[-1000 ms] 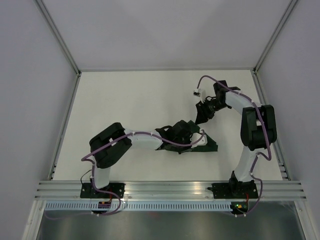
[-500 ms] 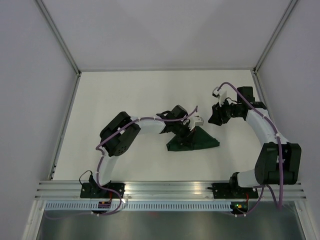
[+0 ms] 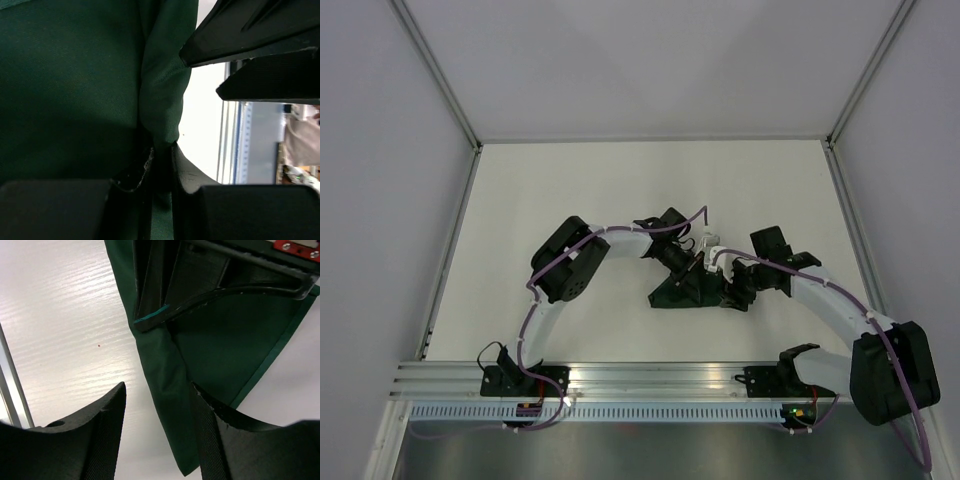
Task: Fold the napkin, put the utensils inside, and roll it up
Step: Roll the napkin with the utensil
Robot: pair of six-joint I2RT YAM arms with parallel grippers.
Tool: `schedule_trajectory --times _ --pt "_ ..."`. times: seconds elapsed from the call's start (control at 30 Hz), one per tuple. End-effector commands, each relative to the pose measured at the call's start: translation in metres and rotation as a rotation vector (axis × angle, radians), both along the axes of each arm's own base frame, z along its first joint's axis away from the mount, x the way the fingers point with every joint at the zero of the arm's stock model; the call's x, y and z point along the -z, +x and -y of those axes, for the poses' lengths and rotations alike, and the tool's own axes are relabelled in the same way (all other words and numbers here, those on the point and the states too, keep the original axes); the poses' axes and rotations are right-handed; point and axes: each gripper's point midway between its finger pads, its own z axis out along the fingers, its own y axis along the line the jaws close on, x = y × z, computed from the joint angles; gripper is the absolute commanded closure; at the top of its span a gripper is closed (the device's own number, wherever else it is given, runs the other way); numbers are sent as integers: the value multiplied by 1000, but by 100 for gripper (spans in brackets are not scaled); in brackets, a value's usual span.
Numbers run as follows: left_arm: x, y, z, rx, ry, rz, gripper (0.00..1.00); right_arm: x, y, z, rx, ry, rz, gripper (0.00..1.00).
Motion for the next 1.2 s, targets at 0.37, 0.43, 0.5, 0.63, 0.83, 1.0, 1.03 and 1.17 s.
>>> schedule_trajectory --times 0.37,0.43,0.5,0.63,0.83,1.0,1.03,1.17 --pt "86 -23 -60 -76 385 -182 98 15 2 -32 -145 -62 192 40" --pt "87 -22 -61 -80 385 -185 98 20 -3 -35 -163 -68 183 40" --pt "88 -21 -61 -81 386 -187 98 23 -5 -39 -174 -72 178 40" --pt "88 -21 -60 -82 384 -189 98 30 -9 -44 -198 -81 169 41" --pt "88 -20 -60 -82 383 -188 97 42 -16 -49 -227 -95 130 49" --pt "84 -16 -58 -87 371 -178 87 49 -20 -48 -237 -106 102 69" --pt "82 -15 -57 -98 377 -185 83 50 -22 -46 -242 -112 90 72" --pt "67 -4 -51 -138 356 -199 71 57 -30 -43 -258 -130 36 87"
